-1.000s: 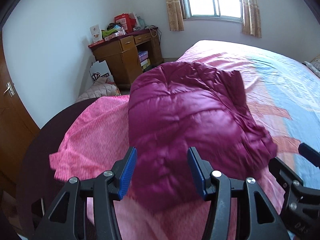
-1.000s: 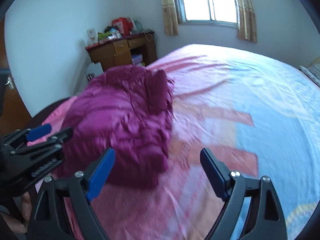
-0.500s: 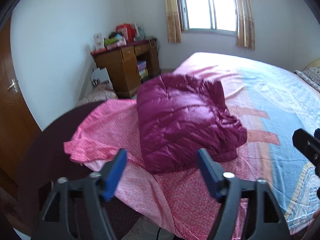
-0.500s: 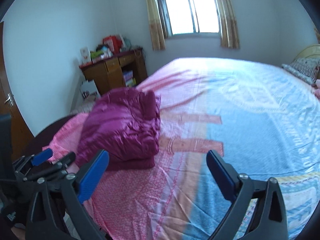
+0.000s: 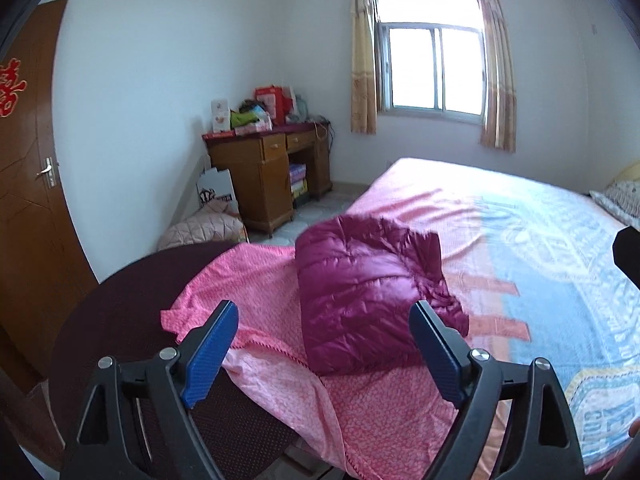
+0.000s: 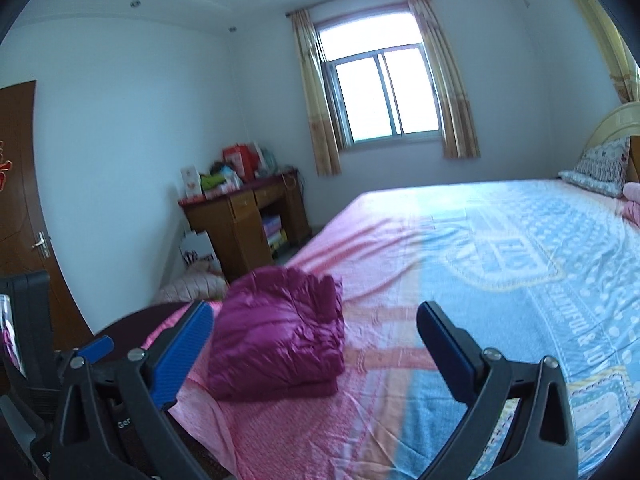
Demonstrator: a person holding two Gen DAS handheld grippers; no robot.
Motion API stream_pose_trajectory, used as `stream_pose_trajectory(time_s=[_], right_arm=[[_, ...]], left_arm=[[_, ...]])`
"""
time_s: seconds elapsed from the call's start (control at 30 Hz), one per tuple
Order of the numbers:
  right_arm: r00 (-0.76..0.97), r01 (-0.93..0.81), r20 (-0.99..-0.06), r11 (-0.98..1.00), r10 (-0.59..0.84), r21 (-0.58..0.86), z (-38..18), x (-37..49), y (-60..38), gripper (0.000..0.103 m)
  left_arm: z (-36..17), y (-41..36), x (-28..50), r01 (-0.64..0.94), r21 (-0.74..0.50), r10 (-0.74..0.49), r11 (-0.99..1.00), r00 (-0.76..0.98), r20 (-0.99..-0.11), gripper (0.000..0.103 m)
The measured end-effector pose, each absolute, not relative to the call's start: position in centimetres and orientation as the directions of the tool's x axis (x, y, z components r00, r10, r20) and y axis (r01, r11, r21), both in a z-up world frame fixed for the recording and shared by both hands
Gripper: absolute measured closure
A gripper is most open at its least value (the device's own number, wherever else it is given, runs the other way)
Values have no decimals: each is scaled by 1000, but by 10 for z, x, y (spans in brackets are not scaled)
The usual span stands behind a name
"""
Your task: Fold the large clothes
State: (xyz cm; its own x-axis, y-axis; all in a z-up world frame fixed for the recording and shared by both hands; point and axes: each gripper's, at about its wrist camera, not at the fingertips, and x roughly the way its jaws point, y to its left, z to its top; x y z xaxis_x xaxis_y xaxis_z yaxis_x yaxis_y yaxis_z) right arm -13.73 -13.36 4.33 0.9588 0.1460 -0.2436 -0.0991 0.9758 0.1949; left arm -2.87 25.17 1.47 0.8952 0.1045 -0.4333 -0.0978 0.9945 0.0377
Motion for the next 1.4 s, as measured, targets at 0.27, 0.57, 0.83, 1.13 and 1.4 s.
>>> stream_pose_trajectory(time_s=[0.27,0.57,0.83,1.13,1.4], right_arm=[[991,-57,-115,987,75,150,56,-157,-130,0],[993,-33,-105,985,51,168,51,-155,-134,0],[988,-45,-136,982,71,184,46,-151,-131,0],[986,-42,-150,982,70,185,44,-149,-130,0],[983,-30,-173,979,65,200,42,-143,-135,0]], left_arm=[[41,249,-53,-125,52,135,991,934,-332,11],[45,253,-55,-158,40,163,987,937,-310,8],[37,259,-45,-160,30,160,987,922,-353,8],[31,258,-38,-170,55,178,984,909,-376,8],[30,254,-37,-171,80,189,982,909,-371,8]])
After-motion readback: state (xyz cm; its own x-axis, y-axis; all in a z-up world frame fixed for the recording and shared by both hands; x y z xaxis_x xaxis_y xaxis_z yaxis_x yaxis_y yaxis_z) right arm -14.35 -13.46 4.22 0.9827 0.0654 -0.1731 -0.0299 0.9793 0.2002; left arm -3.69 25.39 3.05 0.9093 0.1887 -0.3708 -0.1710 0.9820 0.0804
